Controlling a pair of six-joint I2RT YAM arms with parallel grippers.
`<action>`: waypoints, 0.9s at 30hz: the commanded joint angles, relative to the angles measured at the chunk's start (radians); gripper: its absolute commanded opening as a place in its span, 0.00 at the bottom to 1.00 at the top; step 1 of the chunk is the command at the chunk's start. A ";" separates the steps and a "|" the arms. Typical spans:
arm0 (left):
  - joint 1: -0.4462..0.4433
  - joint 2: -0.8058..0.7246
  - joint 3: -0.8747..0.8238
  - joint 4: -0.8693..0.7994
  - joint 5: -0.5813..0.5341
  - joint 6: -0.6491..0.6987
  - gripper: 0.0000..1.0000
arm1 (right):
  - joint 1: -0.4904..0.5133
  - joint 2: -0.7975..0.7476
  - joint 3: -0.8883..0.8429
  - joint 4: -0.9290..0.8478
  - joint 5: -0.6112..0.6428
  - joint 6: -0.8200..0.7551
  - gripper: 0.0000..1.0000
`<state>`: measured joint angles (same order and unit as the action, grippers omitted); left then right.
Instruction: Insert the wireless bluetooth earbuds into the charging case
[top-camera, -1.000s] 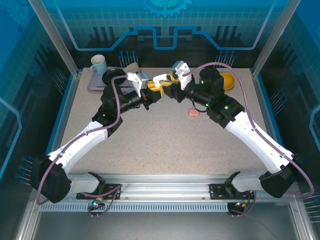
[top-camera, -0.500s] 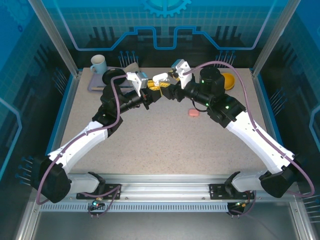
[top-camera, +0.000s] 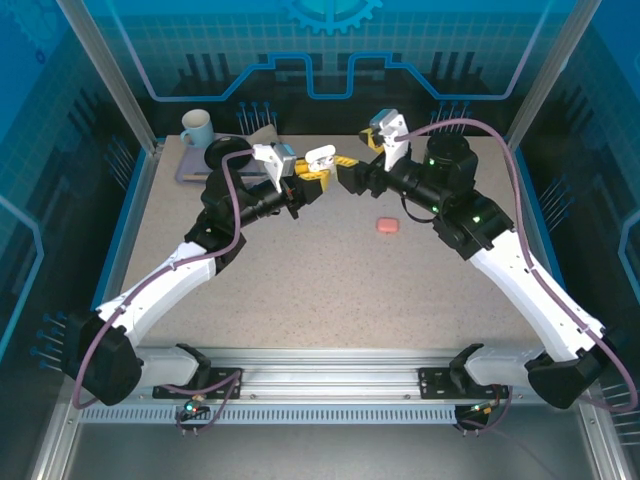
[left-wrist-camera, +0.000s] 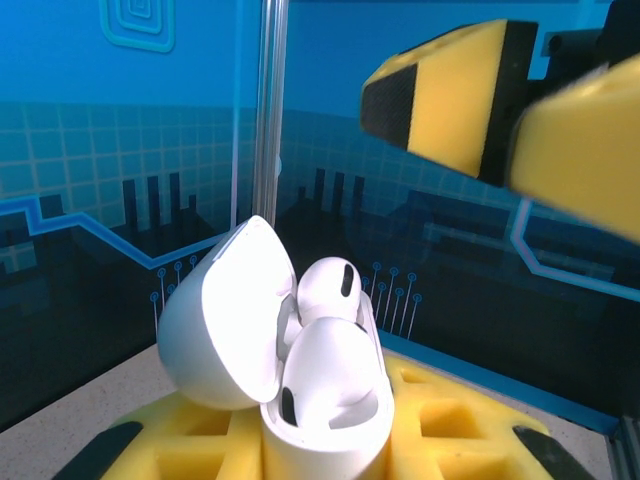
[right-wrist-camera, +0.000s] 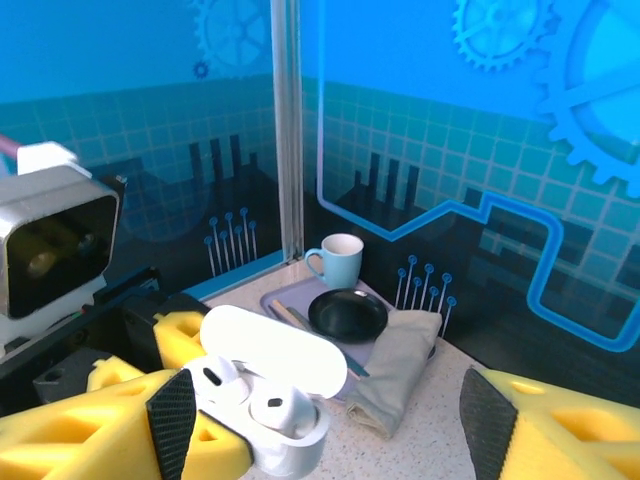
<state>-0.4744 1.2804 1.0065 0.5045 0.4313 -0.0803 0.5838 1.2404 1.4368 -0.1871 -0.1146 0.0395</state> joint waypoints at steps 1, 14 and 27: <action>-0.003 0.011 0.004 0.047 -0.014 -0.004 0.00 | -0.040 -0.026 -0.019 0.047 -0.026 0.089 0.73; -0.003 0.015 -0.066 -0.006 0.022 0.111 0.00 | -0.091 0.328 0.457 -0.469 -0.026 0.258 0.72; -0.004 0.019 -0.069 -0.112 0.095 0.215 0.00 | -0.090 0.624 0.711 -0.737 -0.023 0.313 0.68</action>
<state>-0.4744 1.2972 0.9348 0.4019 0.4938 0.0883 0.5030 1.8523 2.1098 -0.8394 -0.1196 0.3336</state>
